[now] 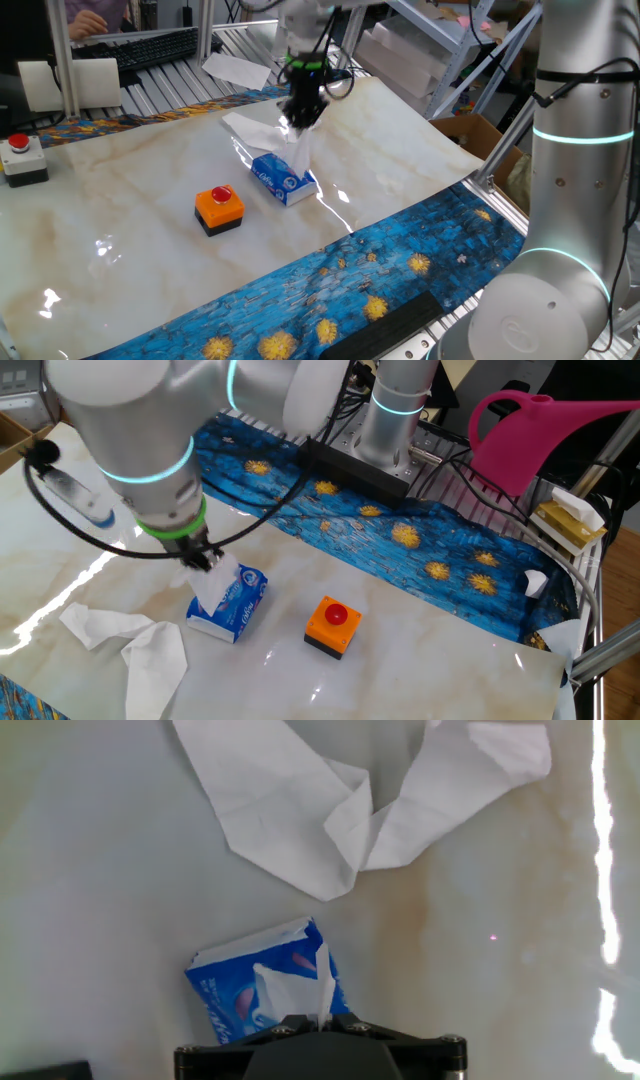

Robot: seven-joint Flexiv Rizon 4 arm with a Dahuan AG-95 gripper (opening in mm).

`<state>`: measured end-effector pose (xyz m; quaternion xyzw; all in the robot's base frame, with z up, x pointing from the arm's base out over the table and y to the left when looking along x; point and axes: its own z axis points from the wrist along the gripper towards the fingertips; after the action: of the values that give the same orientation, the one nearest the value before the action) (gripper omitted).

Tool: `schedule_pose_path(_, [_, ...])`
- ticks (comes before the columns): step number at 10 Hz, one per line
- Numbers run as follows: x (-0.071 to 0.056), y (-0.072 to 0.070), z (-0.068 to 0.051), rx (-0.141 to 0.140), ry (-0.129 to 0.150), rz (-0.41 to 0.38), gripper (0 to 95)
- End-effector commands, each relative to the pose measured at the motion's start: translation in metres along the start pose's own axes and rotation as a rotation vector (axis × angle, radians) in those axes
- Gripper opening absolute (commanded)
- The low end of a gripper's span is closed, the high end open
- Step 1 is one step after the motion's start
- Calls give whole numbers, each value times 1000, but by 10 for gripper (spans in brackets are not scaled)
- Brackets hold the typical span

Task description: Pull out a napkin

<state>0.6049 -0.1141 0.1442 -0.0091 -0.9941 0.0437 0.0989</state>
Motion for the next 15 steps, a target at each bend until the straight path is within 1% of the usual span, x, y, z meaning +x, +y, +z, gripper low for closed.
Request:
schedule_pose_path(1, [24, 5, -40, 21, 24, 30, 0])
schedule_pose_path(2, [29, 12, -48, 22, 39, 51, 0])
schedule_pose_path(4, [35, 23, -58, 31, 55, 69, 0])
schedule_pose_path(5, [42, 33, -65, 34, 79, 95, 0])
schedule_pose_path(6, [52, 46, -74, 36, 108, 133, 0])
schedule_pose_path(7, [56, 50, -77, 36, 119, 143, 0])
schedule_pose_path(8, [68, 64, -85, 28, 163, 183, 0])
schedule_pose_path(9, [74, 70, -88, 14, 184, 208, 0])
schedule_pose_path(10, [81, 77, -91, 6, 195, 224, 0])
schedule_pose_path(11, [85, 80, -92, 6, 197, 230, 0])
schedule_pose_path(12, [87, 82, -93, 0, 197, 238, 0])
schedule_pose_path(13, [89, 85, -94, -14, 198, 256, 0])
schedule_pose_path(14, [90, 87, -94, -57, 207, 287, 0])
schedule_pose_path(15, [91, 87, -94, -71, 209, 300, 0])
